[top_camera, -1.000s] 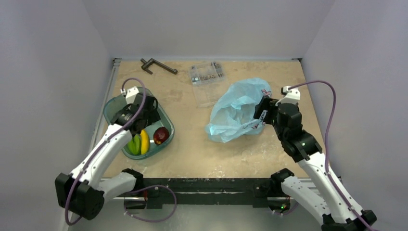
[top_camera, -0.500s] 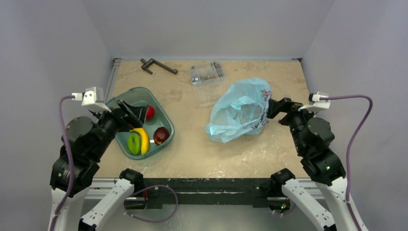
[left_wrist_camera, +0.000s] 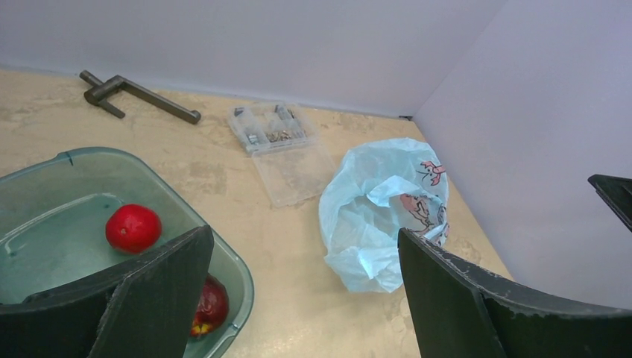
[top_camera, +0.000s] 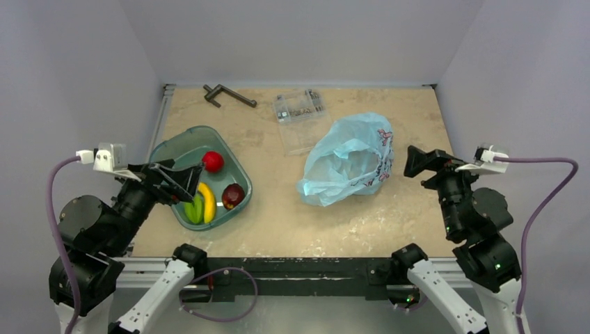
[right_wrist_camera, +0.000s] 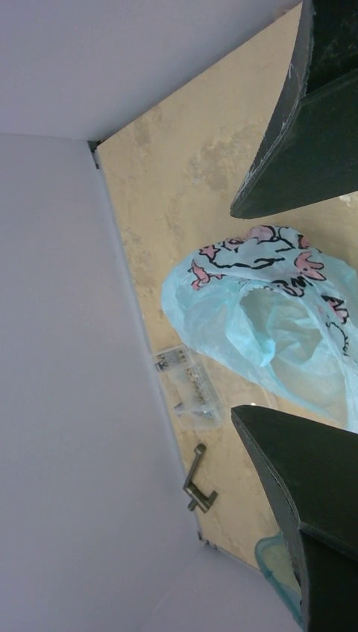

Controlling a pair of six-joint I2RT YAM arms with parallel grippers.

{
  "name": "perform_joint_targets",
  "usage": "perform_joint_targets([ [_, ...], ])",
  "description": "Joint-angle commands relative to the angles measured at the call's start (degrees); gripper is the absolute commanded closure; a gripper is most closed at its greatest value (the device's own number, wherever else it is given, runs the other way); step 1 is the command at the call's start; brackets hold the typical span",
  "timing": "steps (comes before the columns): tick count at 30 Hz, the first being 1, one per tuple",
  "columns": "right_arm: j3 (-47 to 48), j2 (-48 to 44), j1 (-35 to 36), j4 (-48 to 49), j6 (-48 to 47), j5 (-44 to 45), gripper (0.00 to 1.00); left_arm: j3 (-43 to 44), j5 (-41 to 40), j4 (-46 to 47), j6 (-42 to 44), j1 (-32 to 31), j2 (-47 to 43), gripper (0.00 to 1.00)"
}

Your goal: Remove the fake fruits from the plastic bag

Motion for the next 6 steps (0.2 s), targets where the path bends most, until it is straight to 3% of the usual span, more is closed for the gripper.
perform_joint_targets([
  [1,3.52,-1.08,0.01,-0.29,-0.61,1.71,0.01,2.0,1.54,-0.06,1.95,0.34,-0.38,0.04],
  [6,2.73,-1.68,-0.05,-0.37,-0.78,4.39,0.01,1.56,1.56,-0.41,1.92,0.34,-0.19,0.04],
])
